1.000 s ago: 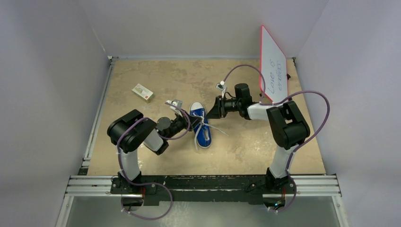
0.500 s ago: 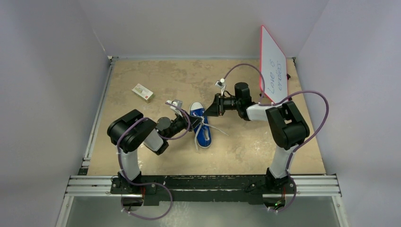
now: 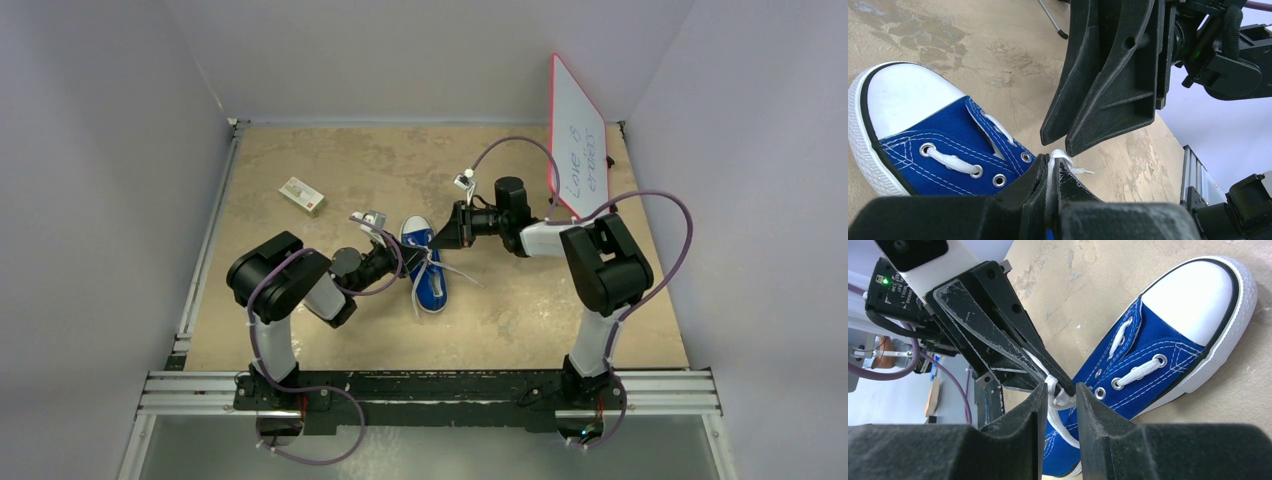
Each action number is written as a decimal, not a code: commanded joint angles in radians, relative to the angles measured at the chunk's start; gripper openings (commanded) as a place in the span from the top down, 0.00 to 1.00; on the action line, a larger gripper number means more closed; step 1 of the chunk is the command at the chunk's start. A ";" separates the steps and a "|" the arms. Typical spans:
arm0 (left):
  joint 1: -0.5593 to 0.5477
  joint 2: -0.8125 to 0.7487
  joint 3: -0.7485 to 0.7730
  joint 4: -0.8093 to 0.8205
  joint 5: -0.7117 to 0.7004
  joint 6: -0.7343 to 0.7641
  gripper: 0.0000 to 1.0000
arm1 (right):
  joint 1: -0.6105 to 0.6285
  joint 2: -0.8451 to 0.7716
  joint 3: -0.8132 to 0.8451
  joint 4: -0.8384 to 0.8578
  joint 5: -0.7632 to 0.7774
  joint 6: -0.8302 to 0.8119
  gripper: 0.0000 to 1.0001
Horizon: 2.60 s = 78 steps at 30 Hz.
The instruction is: Tie the shoes
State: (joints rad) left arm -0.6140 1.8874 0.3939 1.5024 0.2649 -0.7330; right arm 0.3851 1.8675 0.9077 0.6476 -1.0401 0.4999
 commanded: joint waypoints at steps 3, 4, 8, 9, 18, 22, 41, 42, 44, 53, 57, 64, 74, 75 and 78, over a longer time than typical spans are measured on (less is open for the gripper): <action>-0.004 0.003 -0.002 0.163 0.005 -0.017 1.00 | 0.010 0.029 -0.007 -0.020 -0.033 -0.027 0.69; -0.004 0.004 -0.001 0.163 0.006 -0.018 1.00 | 0.012 0.033 -0.006 -0.019 -0.037 -0.026 0.69; -0.004 0.000 -0.001 0.164 0.007 -0.017 1.00 | 0.011 0.046 -0.016 0.009 -0.061 0.010 0.76; -0.003 -0.002 -0.001 0.163 0.008 -0.017 1.00 | 0.011 0.053 -0.018 0.030 -0.070 0.030 0.78; -0.003 -0.005 -0.007 0.173 0.007 -0.021 1.00 | 0.017 0.065 -0.029 0.140 -0.081 0.087 0.72; -0.004 -0.005 -0.005 0.183 0.007 -0.026 1.00 | 0.018 0.085 -0.043 0.210 -0.097 0.141 0.75; 0.005 -0.342 -0.048 -0.390 -0.002 0.070 0.59 | -0.009 0.033 -0.065 0.215 -0.075 0.165 1.00; 0.012 -0.361 -0.054 -0.413 -0.005 0.068 0.57 | -0.008 0.034 -0.066 0.216 -0.076 0.164 1.00; 0.031 -0.389 -0.060 -0.459 -0.005 0.056 0.55 | -0.009 0.035 -0.067 0.216 -0.077 0.166 1.00; 0.054 -0.365 0.002 -0.530 0.007 -0.004 0.52 | -0.009 0.040 -0.065 0.218 -0.084 0.166 1.00; 0.054 -0.324 0.004 -0.413 0.021 -0.060 0.51 | -0.009 0.042 -0.068 0.220 -0.084 0.169 1.00; 0.056 -0.332 0.037 -0.442 -0.014 -0.043 0.51 | -0.009 0.042 -0.071 0.218 -0.086 0.165 1.00; 0.056 -0.370 0.046 -0.580 -0.065 0.021 0.98 | -0.010 0.020 -0.068 0.169 -0.066 0.157 1.00; 0.056 -0.384 0.037 -0.600 -0.058 0.034 1.00 | -0.010 0.014 -0.064 0.136 -0.059 0.142 1.00; 0.054 -0.431 -0.001 -0.655 -0.027 0.039 1.00 | -0.012 -0.011 -0.048 -0.007 -0.013 0.070 1.00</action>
State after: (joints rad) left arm -0.5629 1.5337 0.4324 0.8959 0.2230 -0.7311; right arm 0.3782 1.9221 0.8463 0.7971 -1.0870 0.6502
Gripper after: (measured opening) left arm 0.011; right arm 0.004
